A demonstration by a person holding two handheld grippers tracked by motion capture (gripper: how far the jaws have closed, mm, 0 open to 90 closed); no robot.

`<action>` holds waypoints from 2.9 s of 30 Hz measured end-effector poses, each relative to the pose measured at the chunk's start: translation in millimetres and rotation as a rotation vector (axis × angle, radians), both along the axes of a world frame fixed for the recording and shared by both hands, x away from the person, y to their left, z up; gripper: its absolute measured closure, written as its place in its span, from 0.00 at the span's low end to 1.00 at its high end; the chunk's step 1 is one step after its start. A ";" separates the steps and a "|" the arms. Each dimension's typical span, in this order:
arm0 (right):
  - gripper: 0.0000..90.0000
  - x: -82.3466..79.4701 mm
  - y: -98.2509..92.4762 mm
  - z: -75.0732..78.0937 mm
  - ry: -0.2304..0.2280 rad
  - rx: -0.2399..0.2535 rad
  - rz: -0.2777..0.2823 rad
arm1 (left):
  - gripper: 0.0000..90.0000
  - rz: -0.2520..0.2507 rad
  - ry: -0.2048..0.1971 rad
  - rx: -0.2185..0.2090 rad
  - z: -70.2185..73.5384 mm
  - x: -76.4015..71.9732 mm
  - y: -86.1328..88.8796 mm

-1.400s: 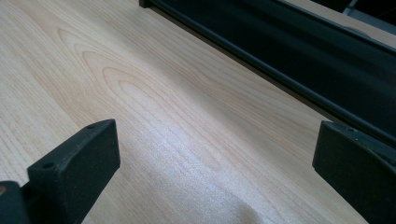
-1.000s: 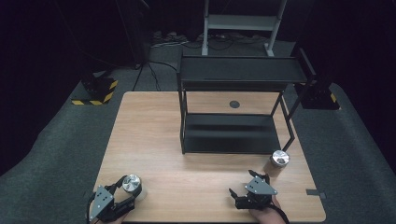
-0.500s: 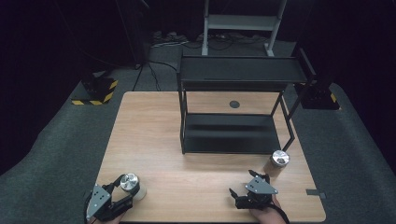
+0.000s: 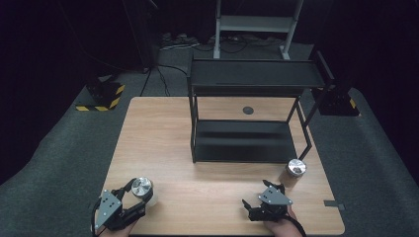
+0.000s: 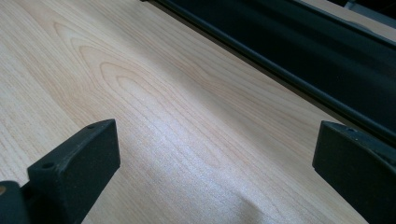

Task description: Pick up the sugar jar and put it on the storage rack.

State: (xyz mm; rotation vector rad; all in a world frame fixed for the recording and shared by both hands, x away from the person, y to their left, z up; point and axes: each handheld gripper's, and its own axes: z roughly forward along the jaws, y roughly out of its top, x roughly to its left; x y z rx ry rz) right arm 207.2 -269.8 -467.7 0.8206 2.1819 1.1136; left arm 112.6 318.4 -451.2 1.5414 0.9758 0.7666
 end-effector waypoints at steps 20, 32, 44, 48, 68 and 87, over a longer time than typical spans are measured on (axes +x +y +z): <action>0.00 0.6 -2.6 -0.4 0.003 0.014 0.002 | 0.38 -0.110 -0.049 -0.031 28.2 42.8 -36.8; 0.00 0.6 -2.8 -0.5 0.003 0.014 0.003 | 0.38 -0.144 -0.077 -0.053 44.9 65.3 -57.5; 0.00 1.1 -4.4 -0.7 0.007 0.025 0.001 | 0.38 -0.167 -0.113 -0.040 70.2 85.7 -71.6; 0.00 1.1 -4.7 -0.8 0.007 0.027 0.001 | 0.38 -0.171 -0.117 -0.045 76.2 91.2 -73.0; 0.00 1.6 -5.8 -0.9 0.007 0.031 0.003 | 0.38 -0.194 -0.158 -0.077 107.6 125.3 -89.6; 0.00 2.3 -6.8 -0.9 0.010 0.034 0.007 | 0.38 -0.213 -0.214 -0.103 137.0 144.7 -105.4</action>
